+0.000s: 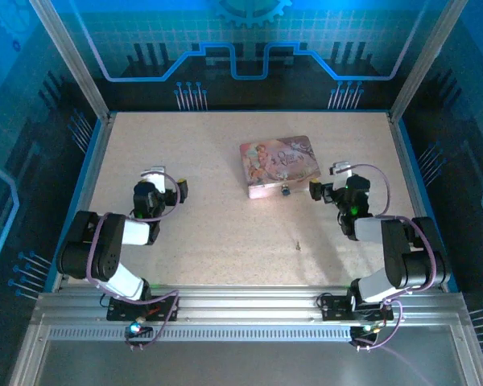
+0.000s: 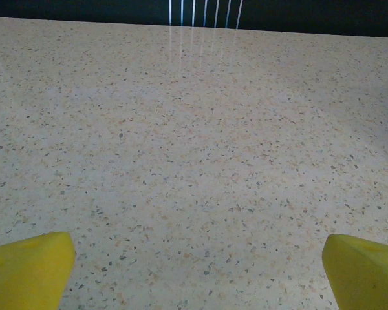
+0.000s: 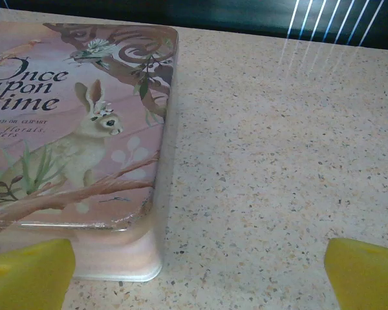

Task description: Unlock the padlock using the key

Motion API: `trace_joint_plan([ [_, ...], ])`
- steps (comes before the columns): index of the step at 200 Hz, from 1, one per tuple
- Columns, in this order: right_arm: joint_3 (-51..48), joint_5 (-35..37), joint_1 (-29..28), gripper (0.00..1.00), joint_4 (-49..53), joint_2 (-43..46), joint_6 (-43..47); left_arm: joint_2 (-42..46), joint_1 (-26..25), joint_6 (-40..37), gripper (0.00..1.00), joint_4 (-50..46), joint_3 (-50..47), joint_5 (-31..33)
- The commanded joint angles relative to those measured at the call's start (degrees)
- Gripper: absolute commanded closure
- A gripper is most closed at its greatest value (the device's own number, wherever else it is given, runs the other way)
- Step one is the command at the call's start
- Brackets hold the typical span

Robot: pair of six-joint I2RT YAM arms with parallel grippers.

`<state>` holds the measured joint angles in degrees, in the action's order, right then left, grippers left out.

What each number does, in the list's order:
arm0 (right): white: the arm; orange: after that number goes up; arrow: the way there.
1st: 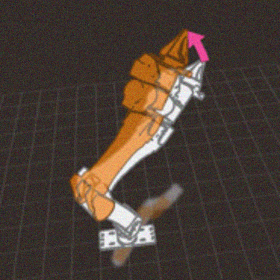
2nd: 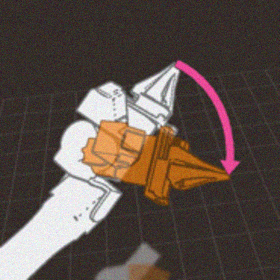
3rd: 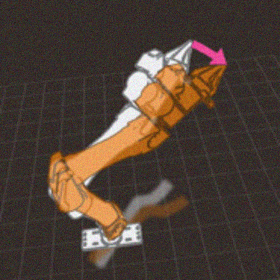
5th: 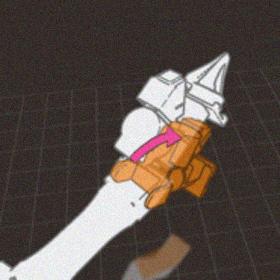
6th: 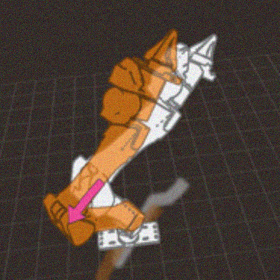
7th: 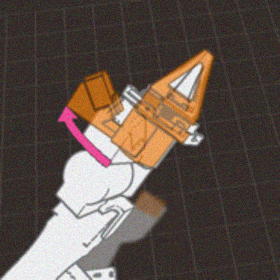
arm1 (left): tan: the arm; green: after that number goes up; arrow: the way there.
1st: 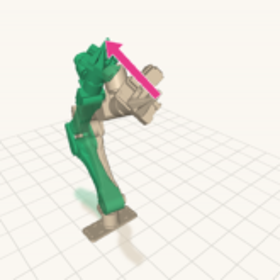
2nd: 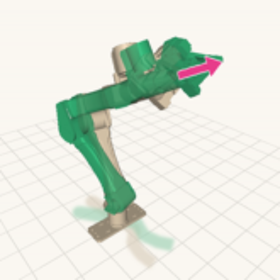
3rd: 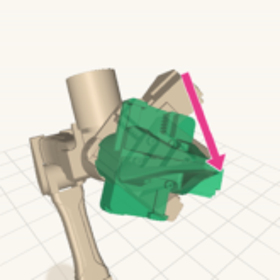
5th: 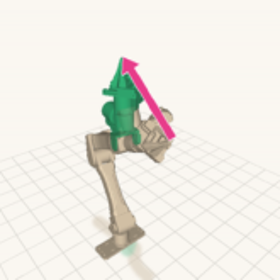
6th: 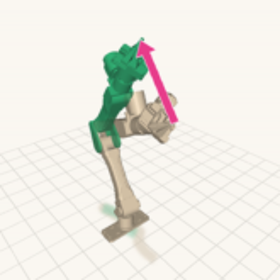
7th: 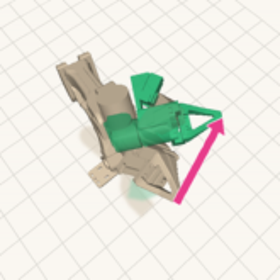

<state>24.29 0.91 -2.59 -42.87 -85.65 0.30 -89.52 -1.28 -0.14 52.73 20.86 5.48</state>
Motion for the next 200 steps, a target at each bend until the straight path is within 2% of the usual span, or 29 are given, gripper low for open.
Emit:
trace_joint_plan([
  [1,0.76,-0.03,-0.06,0.0,0.26,-0.49,0.31,0.65,0.31,-0.74,0.01,0.11,1.0,-1.34],
  [149,0.73,0.4,-0.02,0.0,0.37,-0.3,-0.08,1.03,0.4,0.14,0.01,0.75,0.5,1.05],
  [172,2.19,3.12,0.26,0.0,5.55,3.25,-1.34,6.54,0.38,0.63,0.01,-2.19,-0.3,3.17],
  [200,4.73,4.13,0.2,0.0,16.09,9.85,-3.27,16.57,0.31,1.77,0.01,-14.51,2.02,4.08],
])
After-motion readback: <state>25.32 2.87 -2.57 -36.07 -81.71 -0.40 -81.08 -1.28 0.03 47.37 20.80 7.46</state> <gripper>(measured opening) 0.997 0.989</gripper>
